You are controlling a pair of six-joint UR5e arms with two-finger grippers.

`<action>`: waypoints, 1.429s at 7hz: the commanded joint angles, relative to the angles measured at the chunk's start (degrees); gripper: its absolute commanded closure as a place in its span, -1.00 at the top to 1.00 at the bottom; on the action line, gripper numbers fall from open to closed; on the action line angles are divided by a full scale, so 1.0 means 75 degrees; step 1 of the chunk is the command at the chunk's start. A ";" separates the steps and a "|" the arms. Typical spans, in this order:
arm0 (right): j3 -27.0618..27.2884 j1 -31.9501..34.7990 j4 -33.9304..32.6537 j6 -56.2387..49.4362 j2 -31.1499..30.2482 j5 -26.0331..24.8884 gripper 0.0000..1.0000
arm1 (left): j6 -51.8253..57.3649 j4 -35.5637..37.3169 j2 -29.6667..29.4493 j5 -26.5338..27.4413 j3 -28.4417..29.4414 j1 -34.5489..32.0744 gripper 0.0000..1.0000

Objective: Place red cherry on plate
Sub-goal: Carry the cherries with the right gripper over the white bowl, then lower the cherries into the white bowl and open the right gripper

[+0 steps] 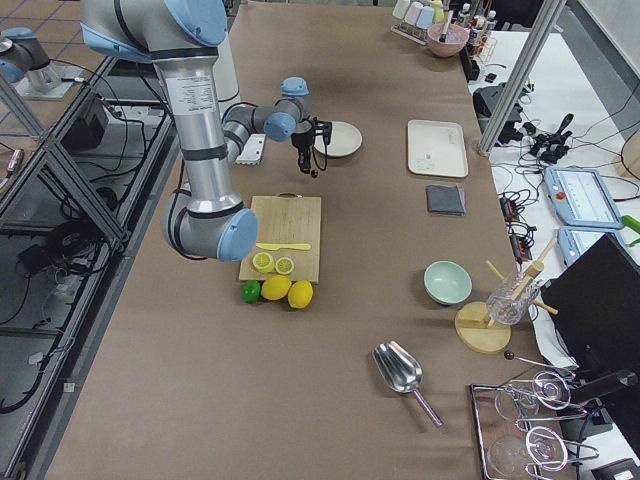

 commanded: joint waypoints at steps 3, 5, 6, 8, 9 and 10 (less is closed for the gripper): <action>-0.2497 0.0282 -0.0626 0.1247 0.3198 0.0012 -1.00 | 0.0007 -0.1611 0.0640 0.0000 0.0899 0.0070 0.96; -0.3391 0.0458 -0.0509 0.1787 0.3952 0.0023 0.98 | 0.0007 -0.1530 0.0664 0.0000 0.0961 0.0070 0.96; -0.3406 0.0470 -0.0276 0.1789 0.3978 0.0023 1.00 | 0.0007 -0.1494 0.0664 0.0012 0.1077 0.0070 0.96; -0.3058 0.0749 -0.0355 0.1649 0.3873 0.0523 1.00 | 0.0007 -0.1250 0.0828 -0.0348 0.1078 0.0059 0.96; -0.2394 0.0984 -0.0600 0.1312 0.3408 0.0806 1.00 | 0.0019 -0.0680 0.0840 -0.0769 0.1055 -0.0046 0.96; -0.1621 0.1171 -0.0834 0.0647 0.2719 0.0809 1.00 | 0.0030 -0.0453 0.0956 -0.0773 0.1054 -0.0325 0.96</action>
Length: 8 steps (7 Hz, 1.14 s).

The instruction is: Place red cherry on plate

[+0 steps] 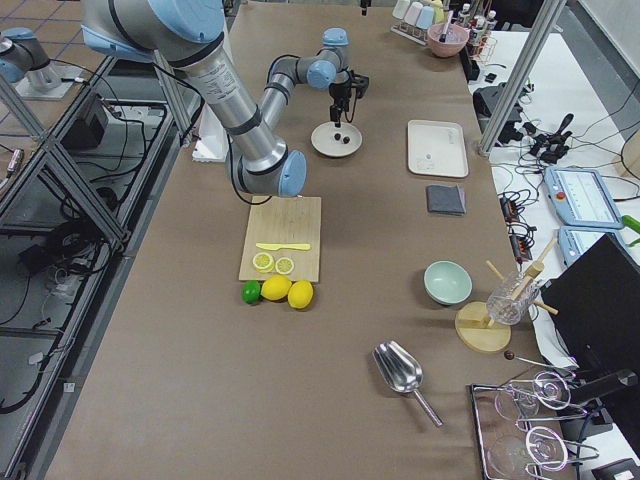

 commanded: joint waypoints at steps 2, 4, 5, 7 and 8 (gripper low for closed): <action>0.1129 0.1093 -0.0306 -0.1831 -0.1416 0.0540 1.00 | 0.0523 0.0607 0.0407 -0.0212 -0.0101 -0.0742 0.96; 0.1622 0.2286 -0.0364 -0.3713 -0.2459 0.1185 1.00 | 0.2678 0.2696 0.0246 -0.0143 -0.0276 -0.1653 0.96; 0.1843 0.3117 -0.0376 -0.5163 -0.3078 0.1617 1.00 | 0.2951 0.2939 0.0233 -0.0072 -0.0532 -0.1716 0.96; 0.1834 0.5026 -0.0376 -0.8454 -0.4343 0.2603 1.00 | 0.2966 0.2941 0.0315 -0.0001 -0.0535 -0.1716 0.96; 0.1822 0.5859 -0.0492 -0.9990 -0.4999 0.2734 1.00 | 0.2966 0.2930 0.0338 -0.0001 -0.0512 -0.1716 0.96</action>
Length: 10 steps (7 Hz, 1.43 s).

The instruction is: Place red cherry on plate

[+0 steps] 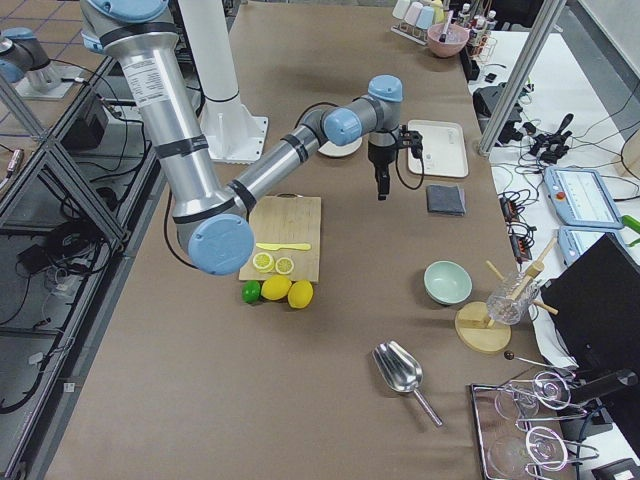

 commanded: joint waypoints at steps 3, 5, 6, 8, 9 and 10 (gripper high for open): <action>-0.0362 0.3485 -0.0759 -0.5429 -0.2399 0.0584 1.00 | 0.0037 -0.0007 0.0100 0.0035 0.0029 -0.0009 0.96; -0.0716 0.4334 -0.0713 -0.5734 -0.3395 0.0549 1.00 | 0.0025 -0.0007 0.0089 0.0035 0.0029 -0.0009 0.96; -0.0890 0.4337 -0.0526 -0.5698 -0.3378 0.0560 1.00 | 0.0037 -0.0007 0.0089 0.0035 0.0029 0.0003 0.96; -0.1183 0.4337 0.0048 -0.5686 -0.3401 0.0584 1.00 | 0.0037 -0.0018 0.0089 0.0034 0.0005 0.0003 0.96; -0.1336 0.4337 0.0340 -0.5674 -0.3378 0.0595 1.00 | 0.0037 -0.0007 0.0089 0.0023 -0.0006 0.0003 0.96; -0.1407 0.4337 0.0389 -0.5686 -0.3366 0.0549 1.00 | 0.0037 -0.0018 0.0089 0.0023 -0.0006 0.0003 0.96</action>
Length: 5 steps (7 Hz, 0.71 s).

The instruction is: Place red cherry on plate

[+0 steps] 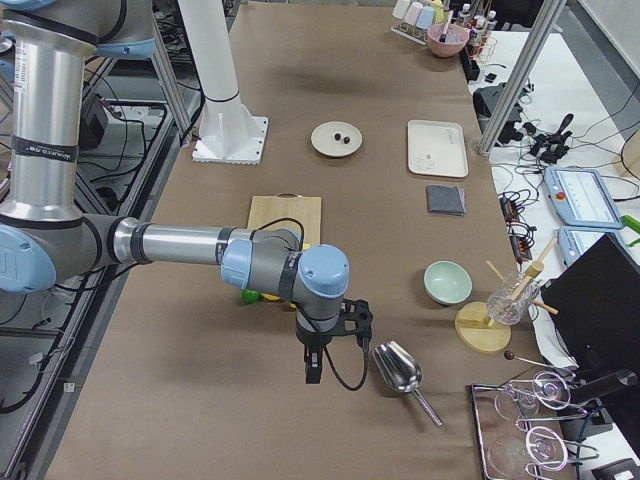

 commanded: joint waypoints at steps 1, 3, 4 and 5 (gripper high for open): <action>-0.0115 0.0003 0.0176 -0.0028 -0.0057 -0.0077 1.00 | 0.0001 -0.0007 0.0000 -0.0003 -0.0029 0.0000 0.96; -0.0045 0.0015 0.0199 -0.0087 -0.0292 -0.0159 1.00 | 0.0001 -0.0007 0.0000 0.0009 -0.0029 -0.0012 0.96; -0.0056 0.0015 0.0200 -0.0040 -0.0269 -0.0148 1.00 | 0.0001 -0.0007 0.0000 0.0009 -0.0017 -0.0012 0.96; -0.0056 0.0015 0.0200 -0.0040 -0.0281 -0.0136 1.00 | -0.0011 -0.0007 0.0000 0.0020 0.0017 -0.0012 0.96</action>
